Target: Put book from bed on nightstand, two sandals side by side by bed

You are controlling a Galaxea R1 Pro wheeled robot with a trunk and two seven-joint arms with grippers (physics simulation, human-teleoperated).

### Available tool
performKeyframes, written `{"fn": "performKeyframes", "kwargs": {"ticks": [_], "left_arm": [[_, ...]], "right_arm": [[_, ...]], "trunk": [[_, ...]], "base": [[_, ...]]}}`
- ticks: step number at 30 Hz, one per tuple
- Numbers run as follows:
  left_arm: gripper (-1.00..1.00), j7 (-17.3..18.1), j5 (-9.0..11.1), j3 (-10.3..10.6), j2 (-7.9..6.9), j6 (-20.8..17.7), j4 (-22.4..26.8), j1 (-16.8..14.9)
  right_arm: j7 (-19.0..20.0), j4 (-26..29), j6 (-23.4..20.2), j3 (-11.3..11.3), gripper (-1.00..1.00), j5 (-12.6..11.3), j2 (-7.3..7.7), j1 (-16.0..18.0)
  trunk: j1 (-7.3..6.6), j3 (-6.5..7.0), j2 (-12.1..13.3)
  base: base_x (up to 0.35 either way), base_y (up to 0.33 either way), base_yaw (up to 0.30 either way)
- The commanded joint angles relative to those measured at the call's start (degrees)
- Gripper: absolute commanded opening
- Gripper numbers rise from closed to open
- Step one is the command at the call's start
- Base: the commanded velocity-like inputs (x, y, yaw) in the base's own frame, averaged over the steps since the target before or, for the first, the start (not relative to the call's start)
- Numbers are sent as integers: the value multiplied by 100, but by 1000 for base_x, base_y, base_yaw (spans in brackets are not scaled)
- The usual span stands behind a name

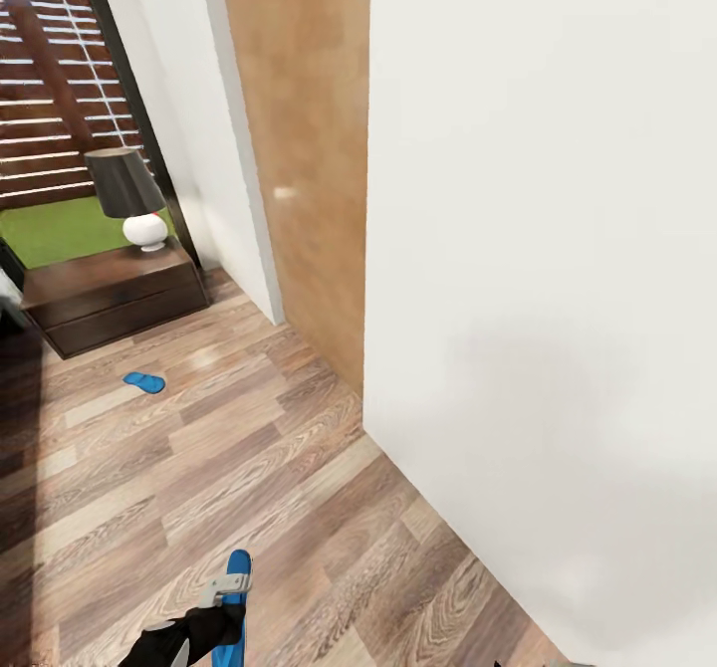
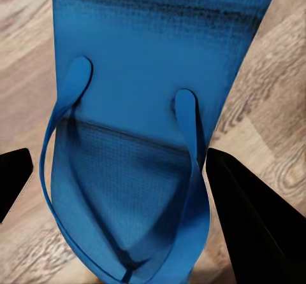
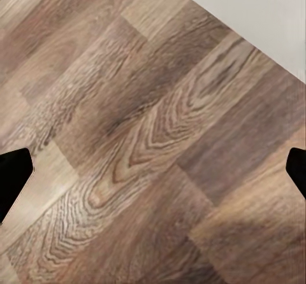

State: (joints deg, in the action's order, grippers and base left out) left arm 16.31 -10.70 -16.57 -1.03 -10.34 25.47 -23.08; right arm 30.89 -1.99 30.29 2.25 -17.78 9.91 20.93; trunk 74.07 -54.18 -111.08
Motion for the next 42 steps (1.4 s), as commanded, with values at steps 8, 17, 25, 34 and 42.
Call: {"fn": "performKeyframes", "kwargs": {"ticks": [8, 17, 25, 34, 42], "left_arm": [[-100, 48, -61, -48, 6, -29, 10, -3], [-100, 48, -58, -48, 6, -29, 10, -3], [-100, 48, -58, -48, 6, -29, 10, -3], [-100, 48, -60, -48, 6, -29, 10, -3], [-100, 48, -60, -48, 6, -27, 10, -3]], "right_arm": [[57, -19, 13, 21, 100, -41, 2, 8], [57, -21, 13, 21, 100, -41, 2, 8], [57, -21, 13, 21, 100, -41, 2, 8], [57, -20, 12, 21, 100, -41, 2, 8], [57, -20, 11, 21, 100, -41, 2, 8]], "trunk": [[1, -34, -2], [1, -66, -2], [1, -95, -2], [1, -128, -2], [1, -157, -2]], "base": [[177, 0, 269], [96, 0, 269], [3, 0, 269], [12, 0, 269], [257, 0, 269]]}}
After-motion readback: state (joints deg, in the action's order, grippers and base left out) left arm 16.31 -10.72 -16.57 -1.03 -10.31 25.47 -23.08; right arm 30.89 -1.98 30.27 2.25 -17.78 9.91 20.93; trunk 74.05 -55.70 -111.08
